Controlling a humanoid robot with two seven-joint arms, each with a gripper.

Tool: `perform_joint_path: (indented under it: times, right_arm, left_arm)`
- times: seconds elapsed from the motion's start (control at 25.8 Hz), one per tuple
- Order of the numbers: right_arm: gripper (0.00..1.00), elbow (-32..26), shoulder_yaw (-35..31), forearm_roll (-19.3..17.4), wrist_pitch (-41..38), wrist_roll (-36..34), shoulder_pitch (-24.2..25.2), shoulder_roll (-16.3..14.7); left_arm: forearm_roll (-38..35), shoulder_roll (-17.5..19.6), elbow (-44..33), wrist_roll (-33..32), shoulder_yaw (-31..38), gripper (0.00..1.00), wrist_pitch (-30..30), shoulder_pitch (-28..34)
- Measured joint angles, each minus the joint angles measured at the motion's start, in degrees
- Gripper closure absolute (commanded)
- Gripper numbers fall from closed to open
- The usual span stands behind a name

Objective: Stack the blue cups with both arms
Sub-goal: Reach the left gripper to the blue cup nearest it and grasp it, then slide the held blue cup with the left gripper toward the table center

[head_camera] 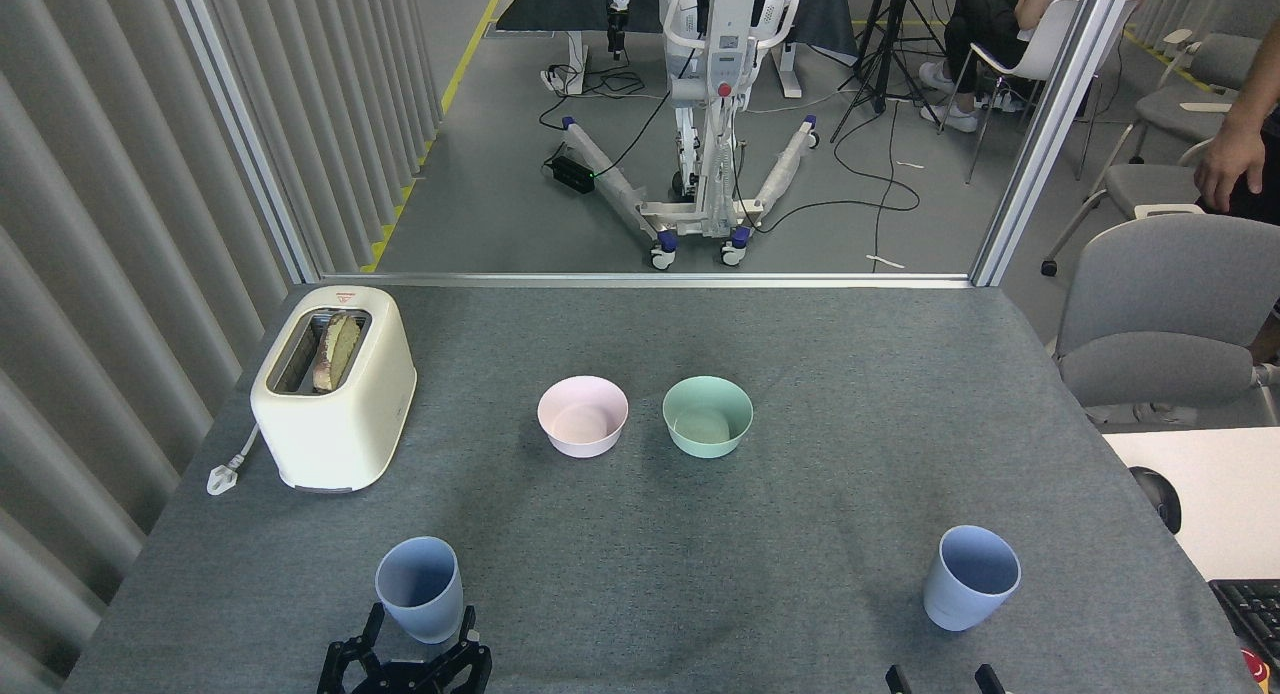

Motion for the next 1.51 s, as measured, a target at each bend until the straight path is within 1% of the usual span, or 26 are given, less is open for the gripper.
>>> perform_joint_path:
  times: [0.31,0.35,0.39,0.46,0.54,0.7,0.77,0.89,1.01,1.12,1.2,1.35,1.51]
  right_arm:
    - [0.0,0.2,0.04,-0.02,0.0,-0.11,-0.01,0.17]
    - [0.0,0.23,0.05,-0.02,0.0,-0.11,0.0,0.19]
    - [0.0,0.28,0.05,-0.02,0.0,-0.13,0.01,0.2]
    - [0.0,0.33,0.07,-0.03,0.0,-0.13,0.02,0.21]
    - [0.0,0.35,0.08,-0.03,0.0,-0.17,0.03,0.22]
    - [0.0,0.43,0.09,-0.03,0.0,-0.18,0.05,0.28]
    - [0.0,0.45,0.1,-0.03,0.0,-0.18,0.05,0.29]
    - [0.0,0.72,0.15,-0.03,0.0,-0.19,0.05,0.29]
    - [0.0,1.02,0.16,0.01,0.0,-0.21,0.04,0.34]
    - [0.0,1.22,0.17,0.04,-0.01,-0.24,-0.12,0.34]
    - [0.0,1.37,0.21,0.05,-0.04,-0.28,-0.25,0.34]
    - [0.0,1.56,0.25,0.1,-0.04,-0.29,-0.36,0.48]
    - [0.0,1.58,0.19,0.1,-0.04,-0.29,-0.37,0.52]
  left_arm:
    - [0.4,0.07,2.1,0.0,0.1,0.01,0.2,-1.68]
    - [0.42,0.07,2.15,0.0,0.1,0.04,0.29,-1.78]
    - [0.46,0.08,2.22,0.0,0.1,0.13,0.51,-1.81]
    - [0.51,0.08,2.25,0.0,0.09,0.24,0.71,-1.96]
    - [0.56,0.07,2.28,-0.11,0.1,0.29,0.83,-2.02]
    - [0.62,0.08,2.33,-0.6,0.1,0.48,0.88,-2.31]
    - [0.66,0.09,2.25,-0.68,0.09,0.51,0.88,-2.31]
    - [0.62,0.13,0.6,-0.38,0.05,0.52,0.68,-1.66]
    - [0.49,0.2,-4.43,0.41,-0.09,0.52,-0.35,0.37]
    - [0.06,0.55,-9.01,0.8,-0.75,0.52,-3.7,2.56]
    - [-0.18,0.67,-10.16,0.81,-2.49,0.52,-5.92,3.16]
    - [-0.42,0.55,-8.39,0.86,-8.46,0.53,-7.59,1.62]
    - [-0.7,-0.94,-3.3,0.86,-13.67,0.54,-7.35,-1.28]
